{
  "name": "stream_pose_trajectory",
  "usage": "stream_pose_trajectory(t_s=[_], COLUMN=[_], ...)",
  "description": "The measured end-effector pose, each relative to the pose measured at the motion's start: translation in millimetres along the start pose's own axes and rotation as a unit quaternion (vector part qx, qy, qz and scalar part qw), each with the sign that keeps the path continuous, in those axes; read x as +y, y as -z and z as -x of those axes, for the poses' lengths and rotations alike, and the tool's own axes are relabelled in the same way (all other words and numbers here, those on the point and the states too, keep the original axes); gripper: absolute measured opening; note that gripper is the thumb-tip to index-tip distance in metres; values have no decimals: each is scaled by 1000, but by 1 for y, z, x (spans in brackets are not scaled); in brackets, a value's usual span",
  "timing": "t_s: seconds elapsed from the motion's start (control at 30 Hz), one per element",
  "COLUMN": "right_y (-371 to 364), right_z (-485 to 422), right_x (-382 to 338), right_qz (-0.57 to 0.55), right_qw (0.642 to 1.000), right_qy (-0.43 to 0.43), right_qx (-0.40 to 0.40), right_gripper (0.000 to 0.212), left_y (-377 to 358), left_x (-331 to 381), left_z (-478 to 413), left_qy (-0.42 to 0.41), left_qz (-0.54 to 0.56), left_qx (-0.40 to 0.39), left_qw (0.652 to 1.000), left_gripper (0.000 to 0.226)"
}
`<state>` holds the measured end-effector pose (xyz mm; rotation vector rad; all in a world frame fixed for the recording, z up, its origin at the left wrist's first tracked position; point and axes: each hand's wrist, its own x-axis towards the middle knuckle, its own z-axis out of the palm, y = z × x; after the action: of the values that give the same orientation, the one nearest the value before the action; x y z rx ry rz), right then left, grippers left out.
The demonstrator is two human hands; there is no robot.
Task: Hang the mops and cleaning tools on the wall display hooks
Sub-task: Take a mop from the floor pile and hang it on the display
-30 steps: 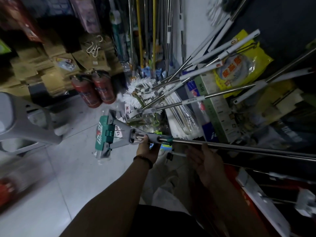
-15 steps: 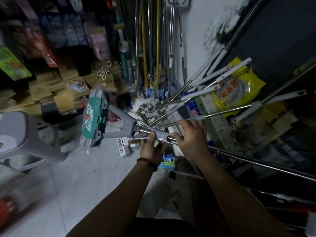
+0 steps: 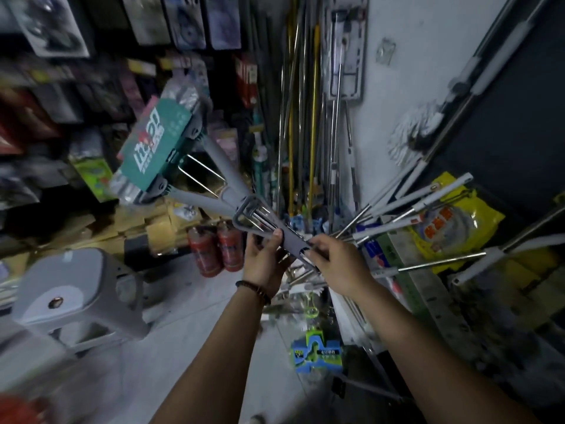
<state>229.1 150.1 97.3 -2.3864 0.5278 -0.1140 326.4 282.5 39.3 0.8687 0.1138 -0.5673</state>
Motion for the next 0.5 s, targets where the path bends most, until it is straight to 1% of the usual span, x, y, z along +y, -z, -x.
stream_pose_trajectory(t_s=[0.07,0.13,0.2,0.27,0.33,0.37,0.4,0.43,0.5], right_y=[4,11,23,39,59,71,83,96,124], right_z=[-6,-11,-17,-24,-28,-31,-35,-37,-42], right_x=[-14,-29,-46,-65,-85,-95,-103,-110,-122], right_qz=[-17,-30,-45,-57,-86,-100,-112,-117,-122], right_qw=[1000,999,998,997,991,988,984,981,975], right_qy=[11,20,32,48,67,78,93,103,118], right_qx=[3,13,17,37,73,88,103,117,147], right_gripper=[22,29,32,35,48,51,50,45,25], left_y=[-7,-18,-31,-48,-67,-77,-88,-100,-123], left_x=[20,42,62,82,98,106,112,118,126], left_z=[-1,2,3,6,11,13,16,19,27], left_qy=[-26,-51,-84,-114,-137,-147,-155,-160,-169], left_qz=[-28,-46,-69,-91,-115,-131,-146,-158,-178], left_qx=[-19,-46,-72,-102,-136,-149,-163,-180,-215], left_qw=[999,997,991,984,974,969,963,958,945], left_gripper=[25,16,17,26,32,32,32,32,33])
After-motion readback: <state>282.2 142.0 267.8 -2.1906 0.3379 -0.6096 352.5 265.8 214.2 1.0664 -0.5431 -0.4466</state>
